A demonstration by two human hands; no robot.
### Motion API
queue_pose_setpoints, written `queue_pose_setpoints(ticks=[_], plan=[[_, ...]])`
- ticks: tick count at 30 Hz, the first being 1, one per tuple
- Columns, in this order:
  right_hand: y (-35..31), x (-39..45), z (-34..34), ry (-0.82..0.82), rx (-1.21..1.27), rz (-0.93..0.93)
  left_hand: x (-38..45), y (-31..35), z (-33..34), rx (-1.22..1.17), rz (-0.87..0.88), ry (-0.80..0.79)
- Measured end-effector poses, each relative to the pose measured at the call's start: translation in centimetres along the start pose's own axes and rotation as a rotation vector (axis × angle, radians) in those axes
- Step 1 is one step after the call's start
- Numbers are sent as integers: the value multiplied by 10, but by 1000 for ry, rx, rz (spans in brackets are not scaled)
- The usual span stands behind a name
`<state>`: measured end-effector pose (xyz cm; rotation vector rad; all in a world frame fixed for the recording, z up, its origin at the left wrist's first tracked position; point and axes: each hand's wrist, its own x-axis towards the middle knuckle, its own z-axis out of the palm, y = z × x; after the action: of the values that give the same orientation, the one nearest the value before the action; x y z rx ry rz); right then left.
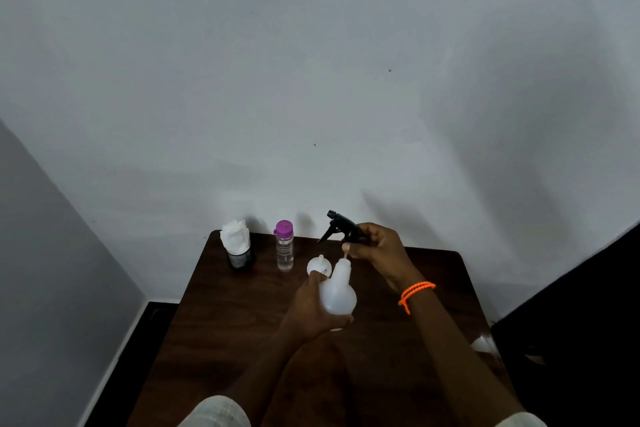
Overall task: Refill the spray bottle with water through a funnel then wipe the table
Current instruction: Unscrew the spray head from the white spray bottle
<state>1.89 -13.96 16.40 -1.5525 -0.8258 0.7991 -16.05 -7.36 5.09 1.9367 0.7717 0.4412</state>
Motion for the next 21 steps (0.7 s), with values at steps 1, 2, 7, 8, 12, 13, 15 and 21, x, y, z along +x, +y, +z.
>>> queue_pose_setpoints(ticks=[1, 2, 7, 8, 12, 13, 15, 21], plan=[[-4, 1, -1, 5, 16, -6, -1, 0, -1, 0, -1, 1], [-7, 1, -1, 11, 34, -13, -1, -1, -1, 0, -1, -2], [-22, 3, -4, 60, 82, -27, -4, -2, -4, 19, -5, -6], [-24, 4, -5, 71, 90, -30, -4, -3, -5, 24, -6, -8], [-30, 6, -11, 151, 142, -34, -9, -3, -11, 26, -13, -26], [-32, 6, -13, 173, 150, -32, -10, -3, -12, 24, -9, -27], [-34, 7, -17, 217, 155, -21, -13, -7, -14, 20, -4, -38], [-32, 15, -34, 358, 203, 80, -18, -17, -17, 32, -6, -52]])
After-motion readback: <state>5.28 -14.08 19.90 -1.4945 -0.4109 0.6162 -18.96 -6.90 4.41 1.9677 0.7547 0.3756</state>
